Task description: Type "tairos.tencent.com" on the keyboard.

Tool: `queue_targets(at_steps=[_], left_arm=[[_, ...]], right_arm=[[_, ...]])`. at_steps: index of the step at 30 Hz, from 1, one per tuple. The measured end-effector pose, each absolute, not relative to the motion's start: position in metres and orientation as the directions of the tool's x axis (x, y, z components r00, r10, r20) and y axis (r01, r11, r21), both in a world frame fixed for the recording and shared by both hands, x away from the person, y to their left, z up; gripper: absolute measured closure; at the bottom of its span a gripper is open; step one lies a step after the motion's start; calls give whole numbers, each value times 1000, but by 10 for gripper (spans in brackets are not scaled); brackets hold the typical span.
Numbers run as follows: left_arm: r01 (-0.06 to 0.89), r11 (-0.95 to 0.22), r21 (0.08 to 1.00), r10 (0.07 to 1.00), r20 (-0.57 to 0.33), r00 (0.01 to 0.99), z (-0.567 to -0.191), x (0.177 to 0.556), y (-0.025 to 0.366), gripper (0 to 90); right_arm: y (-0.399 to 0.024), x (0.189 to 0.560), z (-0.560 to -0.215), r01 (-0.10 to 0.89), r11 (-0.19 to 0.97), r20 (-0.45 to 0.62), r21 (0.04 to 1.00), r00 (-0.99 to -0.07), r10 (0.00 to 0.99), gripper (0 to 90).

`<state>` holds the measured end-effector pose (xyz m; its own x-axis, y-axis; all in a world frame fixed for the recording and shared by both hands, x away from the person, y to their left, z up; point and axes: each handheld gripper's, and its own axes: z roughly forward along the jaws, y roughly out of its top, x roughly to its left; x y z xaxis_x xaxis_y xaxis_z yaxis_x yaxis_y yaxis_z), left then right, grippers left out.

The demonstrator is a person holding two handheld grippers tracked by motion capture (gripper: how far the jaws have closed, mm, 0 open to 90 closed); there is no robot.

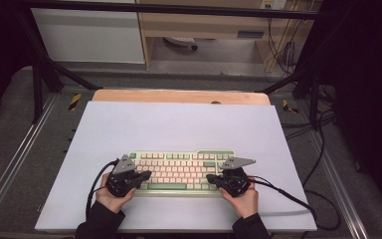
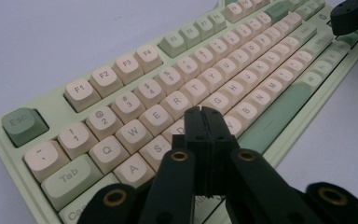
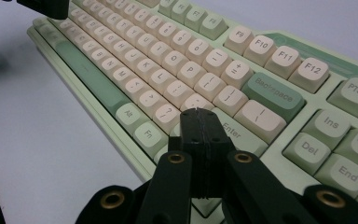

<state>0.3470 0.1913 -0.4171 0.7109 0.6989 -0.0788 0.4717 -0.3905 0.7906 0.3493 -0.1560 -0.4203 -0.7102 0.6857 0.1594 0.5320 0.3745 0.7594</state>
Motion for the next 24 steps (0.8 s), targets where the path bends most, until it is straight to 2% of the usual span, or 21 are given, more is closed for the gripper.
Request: queue_targets(at_steps=[24], left_arm=[[500,-383,777,736,-70,673,-417,373,185,900]], right_arm=[[-156,349,-420,529,381,154,758,-713,684,900]])
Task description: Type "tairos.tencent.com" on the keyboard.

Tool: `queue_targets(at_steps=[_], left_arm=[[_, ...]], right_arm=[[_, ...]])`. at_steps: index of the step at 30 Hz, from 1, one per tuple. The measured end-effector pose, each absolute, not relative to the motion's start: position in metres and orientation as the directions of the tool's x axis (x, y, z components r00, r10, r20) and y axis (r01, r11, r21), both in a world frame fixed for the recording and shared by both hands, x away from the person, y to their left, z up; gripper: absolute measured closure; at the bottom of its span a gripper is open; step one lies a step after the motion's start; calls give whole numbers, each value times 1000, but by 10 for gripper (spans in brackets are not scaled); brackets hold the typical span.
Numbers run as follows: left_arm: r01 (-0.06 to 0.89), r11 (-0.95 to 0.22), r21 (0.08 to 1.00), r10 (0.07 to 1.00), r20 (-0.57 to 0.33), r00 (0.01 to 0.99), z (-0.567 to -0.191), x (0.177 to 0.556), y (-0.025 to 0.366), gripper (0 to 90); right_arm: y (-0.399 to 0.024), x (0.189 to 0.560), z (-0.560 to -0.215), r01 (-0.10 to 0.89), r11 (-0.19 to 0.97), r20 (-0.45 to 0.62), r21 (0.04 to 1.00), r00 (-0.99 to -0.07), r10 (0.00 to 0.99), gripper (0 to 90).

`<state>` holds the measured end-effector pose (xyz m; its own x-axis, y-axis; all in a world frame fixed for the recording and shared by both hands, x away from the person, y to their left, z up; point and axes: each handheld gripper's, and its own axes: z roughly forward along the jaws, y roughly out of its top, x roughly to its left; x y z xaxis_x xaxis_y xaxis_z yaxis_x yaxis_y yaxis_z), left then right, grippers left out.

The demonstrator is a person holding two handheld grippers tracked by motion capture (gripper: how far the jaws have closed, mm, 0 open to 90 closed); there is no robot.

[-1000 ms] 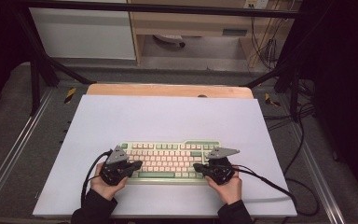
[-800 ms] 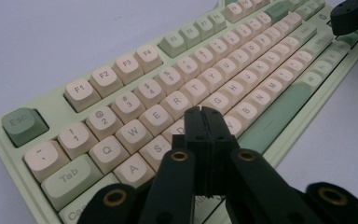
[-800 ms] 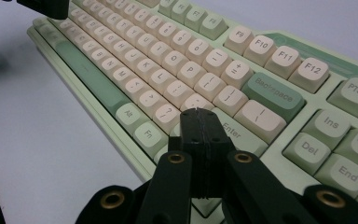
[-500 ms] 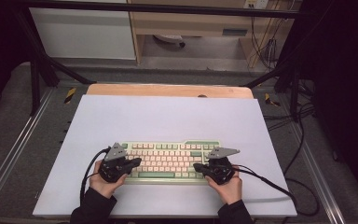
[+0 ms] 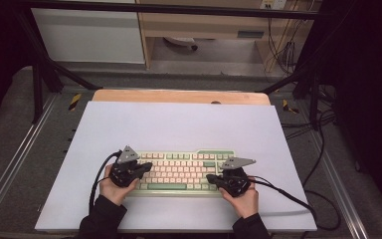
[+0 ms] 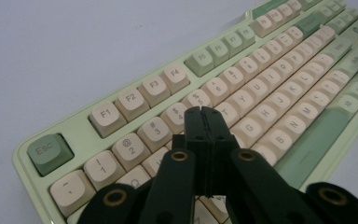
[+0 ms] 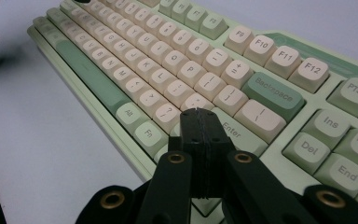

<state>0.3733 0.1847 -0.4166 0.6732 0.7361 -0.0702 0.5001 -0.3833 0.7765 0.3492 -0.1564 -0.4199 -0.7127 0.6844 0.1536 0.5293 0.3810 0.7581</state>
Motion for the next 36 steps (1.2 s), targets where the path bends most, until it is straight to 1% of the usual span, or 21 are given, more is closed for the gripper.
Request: queue_targets(at_steps=[9,19,36], left_arm=[[514,-396,761,746,-60,663,-427,380,182,900],[505,-413,758,737,-47,674,-430,379,180,900],[489,-385,783,727,-69,683,-420,364,195,900]], right_arm=[[-156,349,-420,530,380,155,758,-712,684,900],[-156,349,-420,530,379,155,759,-712,684,900],[-156,348,-419,520,378,152,766,-719,679,900]])
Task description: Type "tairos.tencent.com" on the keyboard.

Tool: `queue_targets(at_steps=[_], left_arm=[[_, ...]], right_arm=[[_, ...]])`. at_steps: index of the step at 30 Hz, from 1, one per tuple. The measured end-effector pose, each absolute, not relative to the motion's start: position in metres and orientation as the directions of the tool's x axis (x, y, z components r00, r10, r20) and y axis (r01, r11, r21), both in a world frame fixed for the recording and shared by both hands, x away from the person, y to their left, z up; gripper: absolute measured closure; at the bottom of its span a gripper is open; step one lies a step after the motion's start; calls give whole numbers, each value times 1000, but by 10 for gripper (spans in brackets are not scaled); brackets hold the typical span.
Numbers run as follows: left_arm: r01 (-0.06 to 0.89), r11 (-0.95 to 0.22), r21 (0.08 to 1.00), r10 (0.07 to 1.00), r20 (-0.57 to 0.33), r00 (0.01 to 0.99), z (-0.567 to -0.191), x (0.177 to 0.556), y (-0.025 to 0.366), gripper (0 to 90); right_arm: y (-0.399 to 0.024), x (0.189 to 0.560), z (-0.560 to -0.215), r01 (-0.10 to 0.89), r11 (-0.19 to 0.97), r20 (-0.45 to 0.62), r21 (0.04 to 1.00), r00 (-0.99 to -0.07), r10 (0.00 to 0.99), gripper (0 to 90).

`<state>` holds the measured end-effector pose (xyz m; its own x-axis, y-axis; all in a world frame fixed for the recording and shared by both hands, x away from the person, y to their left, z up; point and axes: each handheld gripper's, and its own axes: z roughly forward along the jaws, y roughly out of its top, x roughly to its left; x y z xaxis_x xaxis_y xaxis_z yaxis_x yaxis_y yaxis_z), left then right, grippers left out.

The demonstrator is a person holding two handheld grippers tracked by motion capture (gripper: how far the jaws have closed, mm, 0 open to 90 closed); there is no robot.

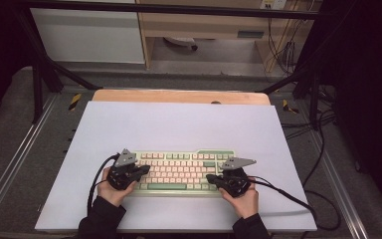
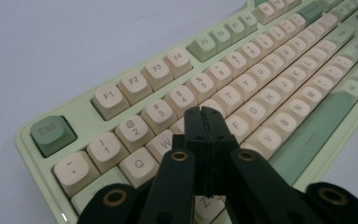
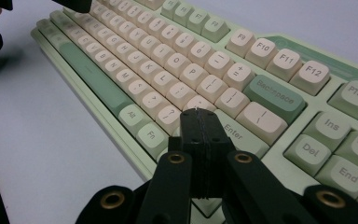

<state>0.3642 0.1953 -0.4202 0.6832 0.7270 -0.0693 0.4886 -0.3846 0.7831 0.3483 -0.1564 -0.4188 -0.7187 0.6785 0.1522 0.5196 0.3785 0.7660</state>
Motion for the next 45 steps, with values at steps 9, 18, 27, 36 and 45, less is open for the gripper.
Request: queue_targets(at_steps=[9,18,27,36,45], left_arm=[[486,-378,788,723,-77,687,-418,355,203,900],[485,-372,791,723,-80,686,-416,351,209,900],[488,-370,790,724,-84,685,-417,349,213,900],[490,-372,788,723,-85,686,-418,349,213,900],[491,-369,789,724,-87,685,-418,349,214,899]], right_arm=[[-155,348,-418,524,371,167,767,-720,673,900],[-146,348,-417,519,384,167,763,-733,660,900],[-129,350,-413,503,400,165,766,-756,634,900],[-104,355,-414,497,417,172,761,-774,609,900],[-77,361,-417,494,434,172,753,-785,595,900]])
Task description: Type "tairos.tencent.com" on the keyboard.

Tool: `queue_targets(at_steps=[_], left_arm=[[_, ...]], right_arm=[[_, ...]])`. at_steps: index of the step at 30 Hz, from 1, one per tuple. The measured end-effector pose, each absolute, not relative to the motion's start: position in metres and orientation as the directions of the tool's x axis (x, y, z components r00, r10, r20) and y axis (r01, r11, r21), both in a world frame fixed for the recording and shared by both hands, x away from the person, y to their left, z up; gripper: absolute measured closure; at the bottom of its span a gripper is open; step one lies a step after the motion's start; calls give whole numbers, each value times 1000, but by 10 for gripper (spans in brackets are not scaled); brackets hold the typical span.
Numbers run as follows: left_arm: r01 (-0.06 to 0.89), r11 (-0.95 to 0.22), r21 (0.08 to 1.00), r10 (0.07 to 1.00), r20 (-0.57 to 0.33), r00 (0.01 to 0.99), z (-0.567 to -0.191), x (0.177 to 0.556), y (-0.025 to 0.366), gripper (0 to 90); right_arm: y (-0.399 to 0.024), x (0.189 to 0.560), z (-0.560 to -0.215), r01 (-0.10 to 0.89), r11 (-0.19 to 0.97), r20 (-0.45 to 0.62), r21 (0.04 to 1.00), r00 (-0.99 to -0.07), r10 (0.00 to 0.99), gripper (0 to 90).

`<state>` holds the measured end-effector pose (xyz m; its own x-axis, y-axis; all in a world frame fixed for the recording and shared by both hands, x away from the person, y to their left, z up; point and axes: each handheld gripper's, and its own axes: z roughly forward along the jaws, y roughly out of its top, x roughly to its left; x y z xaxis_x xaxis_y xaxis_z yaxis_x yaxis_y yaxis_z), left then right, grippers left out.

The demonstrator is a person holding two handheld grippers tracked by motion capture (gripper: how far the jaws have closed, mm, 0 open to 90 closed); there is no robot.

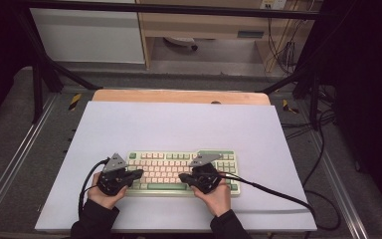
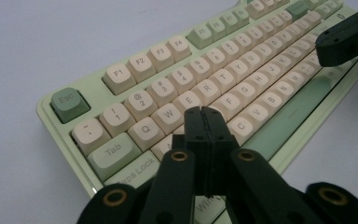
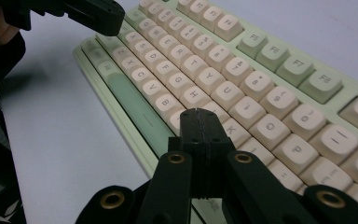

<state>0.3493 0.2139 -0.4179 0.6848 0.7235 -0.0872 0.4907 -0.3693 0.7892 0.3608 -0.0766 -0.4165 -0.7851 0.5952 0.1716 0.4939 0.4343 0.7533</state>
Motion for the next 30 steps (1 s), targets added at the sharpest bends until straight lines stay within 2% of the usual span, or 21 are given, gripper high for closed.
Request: queue_targets(at_steps=[12,24,30], left_arm=[[492,-366,790,725,-89,683,-418,350,215,899],[492,-367,789,724,-89,684,-418,350,215,900],[490,-367,791,723,-88,685,-418,349,214,899]], right_arm=[[-53,366,-426,491,456,169,743,-796,582,900],[-51,368,-432,491,463,163,738,-795,585,900],[-58,366,-422,473,467,142,747,-800,583,900]])
